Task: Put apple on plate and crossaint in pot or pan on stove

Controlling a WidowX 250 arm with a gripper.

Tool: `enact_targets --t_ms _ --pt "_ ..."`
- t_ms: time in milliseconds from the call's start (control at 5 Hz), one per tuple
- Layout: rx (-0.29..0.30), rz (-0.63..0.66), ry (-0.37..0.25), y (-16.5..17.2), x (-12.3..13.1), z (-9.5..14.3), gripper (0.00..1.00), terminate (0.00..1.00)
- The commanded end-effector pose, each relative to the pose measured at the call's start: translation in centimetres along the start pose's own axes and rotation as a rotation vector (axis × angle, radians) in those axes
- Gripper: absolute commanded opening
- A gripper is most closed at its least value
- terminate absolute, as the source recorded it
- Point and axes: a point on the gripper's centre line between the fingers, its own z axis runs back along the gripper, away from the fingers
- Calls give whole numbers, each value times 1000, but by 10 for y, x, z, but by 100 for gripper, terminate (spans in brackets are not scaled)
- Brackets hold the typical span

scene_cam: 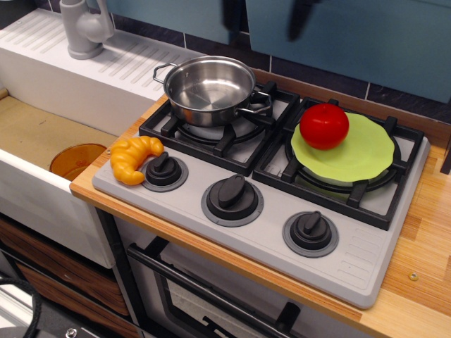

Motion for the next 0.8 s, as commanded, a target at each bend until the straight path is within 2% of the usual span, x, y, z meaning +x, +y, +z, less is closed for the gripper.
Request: enact_targets --t_ms 0,200,400,600 --pt "-30 10 -95 4 5 35 100 0" --pt "-30 10 -95 4 5 35 100 0" --pt "-43 25 -154 58 -11 41 100 0" --pt "-21 35 -223 88 -21 38 100 0"
